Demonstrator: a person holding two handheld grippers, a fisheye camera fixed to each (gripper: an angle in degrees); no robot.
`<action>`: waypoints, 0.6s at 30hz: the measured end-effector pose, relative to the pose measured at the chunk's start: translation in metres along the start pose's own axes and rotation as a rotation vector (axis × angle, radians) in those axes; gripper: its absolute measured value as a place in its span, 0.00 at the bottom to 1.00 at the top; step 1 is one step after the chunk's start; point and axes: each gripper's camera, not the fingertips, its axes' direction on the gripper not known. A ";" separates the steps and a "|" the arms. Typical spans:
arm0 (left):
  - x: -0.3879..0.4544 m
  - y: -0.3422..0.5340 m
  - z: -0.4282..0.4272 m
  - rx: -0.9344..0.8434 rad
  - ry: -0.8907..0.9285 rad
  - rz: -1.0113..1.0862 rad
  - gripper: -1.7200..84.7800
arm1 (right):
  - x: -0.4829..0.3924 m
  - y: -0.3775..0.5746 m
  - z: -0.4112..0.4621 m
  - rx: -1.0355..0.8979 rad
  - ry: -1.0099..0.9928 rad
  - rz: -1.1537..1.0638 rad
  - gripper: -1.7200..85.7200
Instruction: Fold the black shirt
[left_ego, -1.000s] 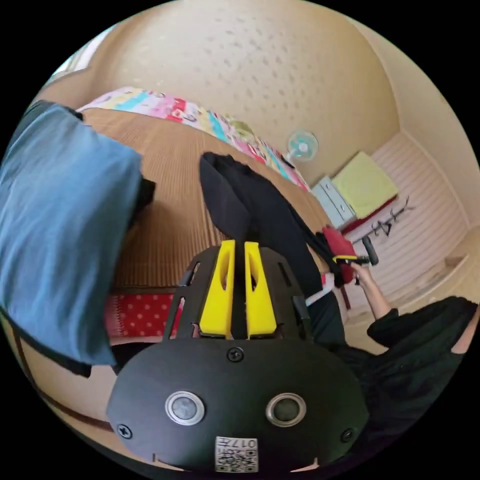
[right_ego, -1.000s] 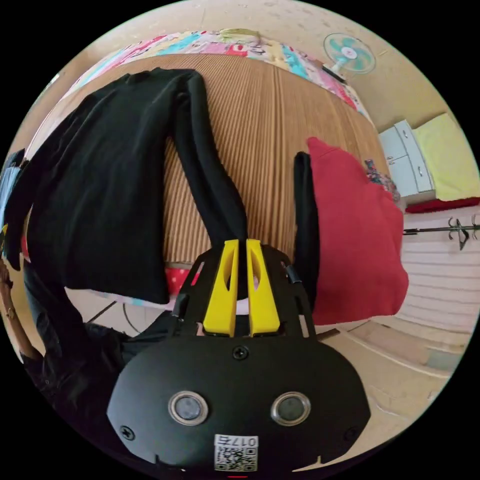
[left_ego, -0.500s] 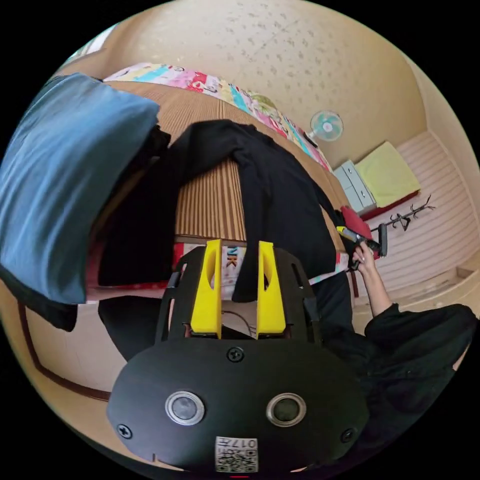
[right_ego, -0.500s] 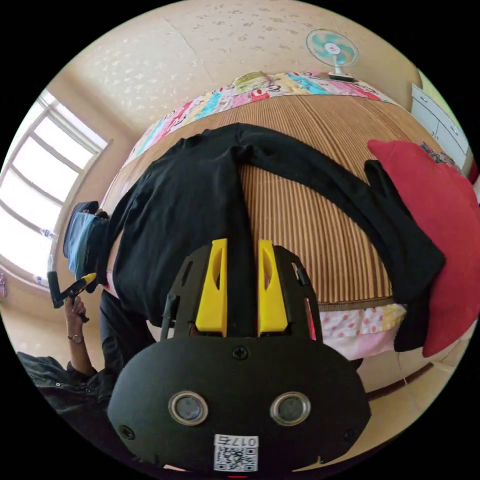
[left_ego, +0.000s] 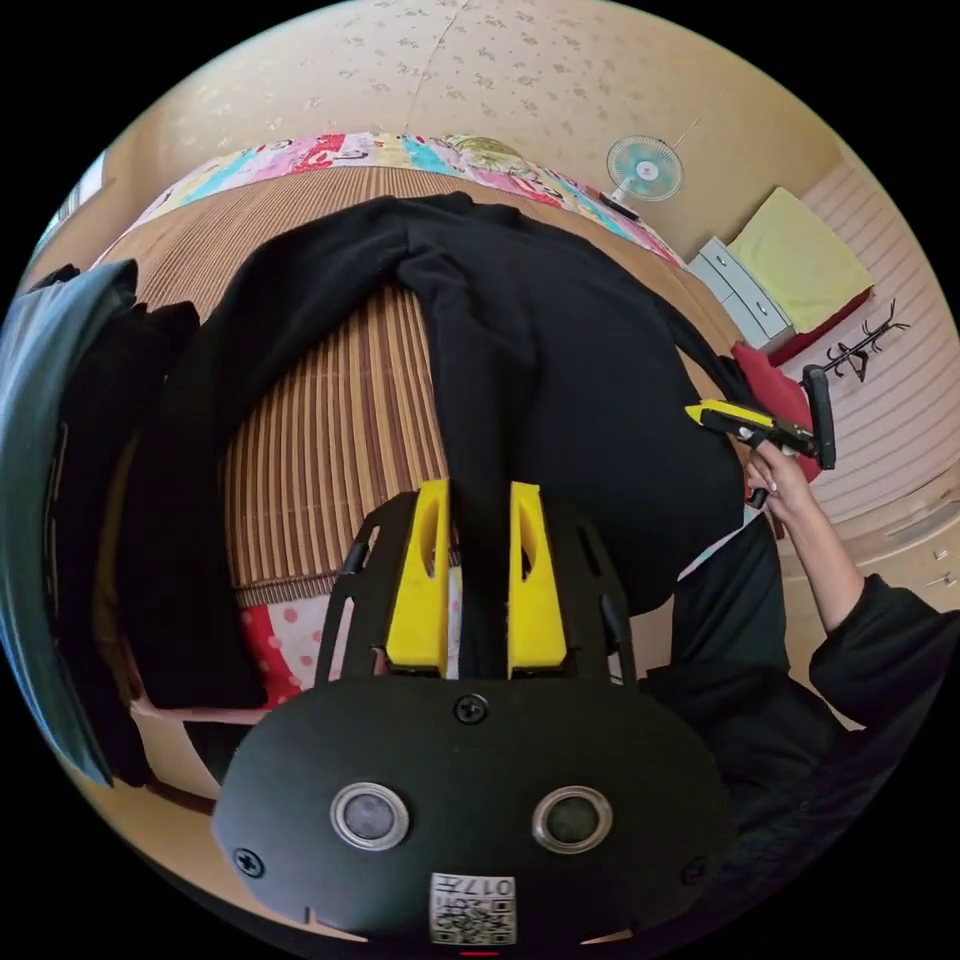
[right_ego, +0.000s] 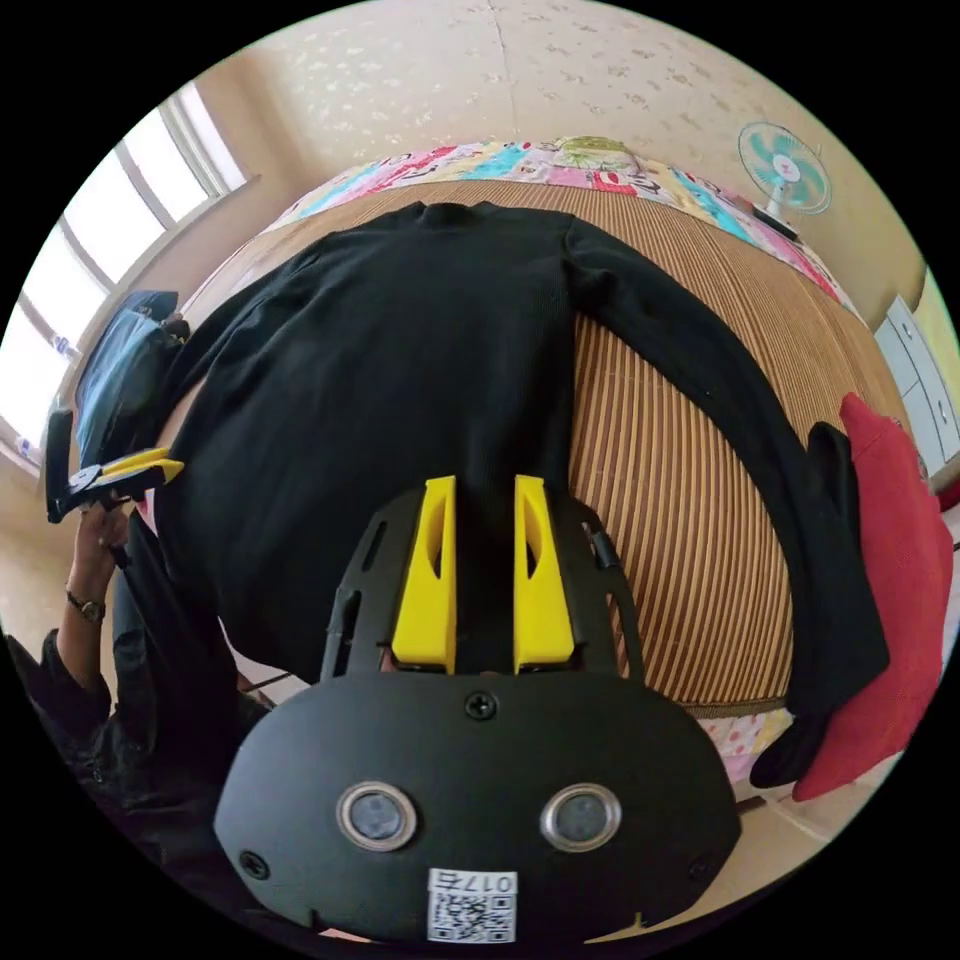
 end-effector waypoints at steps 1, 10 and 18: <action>-0.001 0.013 -0.002 0.009 0.027 -0.026 0.09 | -0.008 0.008 -0.011 -0.003 0.015 -0.022 0.09; 0.022 0.108 0.000 -0.174 -0.007 0.055 0.07 | 0.004 0.098 -0.101 0.080 -0.237 0.225 0.06; 0.011 0.162 -0.008 -0.306 0.071 -0.018 0.08 | -0.017 0.134 -0.158 -0.045 -0.388 0.318 0.06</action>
